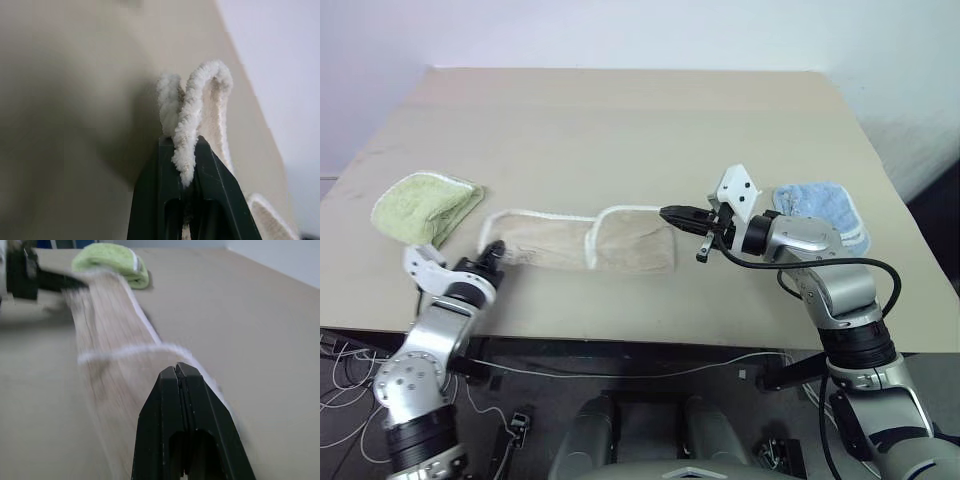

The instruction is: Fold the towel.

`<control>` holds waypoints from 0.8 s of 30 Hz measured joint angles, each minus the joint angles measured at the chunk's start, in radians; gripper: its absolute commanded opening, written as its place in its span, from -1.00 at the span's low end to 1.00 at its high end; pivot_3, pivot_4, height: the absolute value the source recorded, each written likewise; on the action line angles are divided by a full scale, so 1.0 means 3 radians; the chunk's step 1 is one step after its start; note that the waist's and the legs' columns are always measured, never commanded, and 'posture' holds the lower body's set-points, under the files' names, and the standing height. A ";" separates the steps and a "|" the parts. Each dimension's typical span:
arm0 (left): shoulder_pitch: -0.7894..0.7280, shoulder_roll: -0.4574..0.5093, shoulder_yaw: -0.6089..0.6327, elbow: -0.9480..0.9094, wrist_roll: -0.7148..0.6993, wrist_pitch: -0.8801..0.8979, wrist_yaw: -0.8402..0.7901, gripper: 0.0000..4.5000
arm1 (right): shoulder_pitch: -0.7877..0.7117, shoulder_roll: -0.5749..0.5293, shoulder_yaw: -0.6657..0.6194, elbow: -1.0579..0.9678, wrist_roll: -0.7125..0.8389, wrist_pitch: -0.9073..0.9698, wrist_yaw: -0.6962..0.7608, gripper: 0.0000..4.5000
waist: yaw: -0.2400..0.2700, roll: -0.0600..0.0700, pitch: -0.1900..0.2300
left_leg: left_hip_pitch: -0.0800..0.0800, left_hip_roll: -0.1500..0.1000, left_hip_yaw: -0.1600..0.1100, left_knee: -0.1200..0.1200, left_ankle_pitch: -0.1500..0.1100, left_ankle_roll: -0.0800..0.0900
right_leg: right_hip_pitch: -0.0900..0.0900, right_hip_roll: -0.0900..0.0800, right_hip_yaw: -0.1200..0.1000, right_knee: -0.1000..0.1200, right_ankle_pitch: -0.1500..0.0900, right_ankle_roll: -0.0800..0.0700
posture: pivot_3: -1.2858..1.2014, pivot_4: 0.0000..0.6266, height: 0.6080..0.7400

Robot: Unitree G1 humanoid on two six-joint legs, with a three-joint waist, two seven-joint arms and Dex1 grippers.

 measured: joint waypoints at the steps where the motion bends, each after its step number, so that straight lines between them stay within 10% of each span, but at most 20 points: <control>1: -0.0011 0.0086 0.0029 -0.0001 0.0049 -0.0014 -0.0082 -0.96 | 0.0009 -0.0016 -0.0006 0.0000 0.0000 -0.0001 -0.0003 -1.00 | 0.0000 0.0000 0.0000 | 0.0000 0.0000 0.0000 0.0000 0.0000 0.0000 | 0.0000 0.0000 0.0000 -0.0001 0.0000 0.0000 | 0.03 -0.52 1.00; 24: -0.0819 0.0634 -0.2607 -0.0502 0.2812 -0.0062 -0.2180 -0.96 | 0.0203 -0.0085 -0.0111 -0.0042 -0.0009 0.0003 -0.0263 -1.00 | -0.0053 0.0001 0.0001 | -0.0002 0.0001 0.0001 -0.0012 0.0000 0.0001 | 0.0000 -0.0002 0.0001 -0.0012 0.0001 0.0000 | 0.03 -0.52 1.00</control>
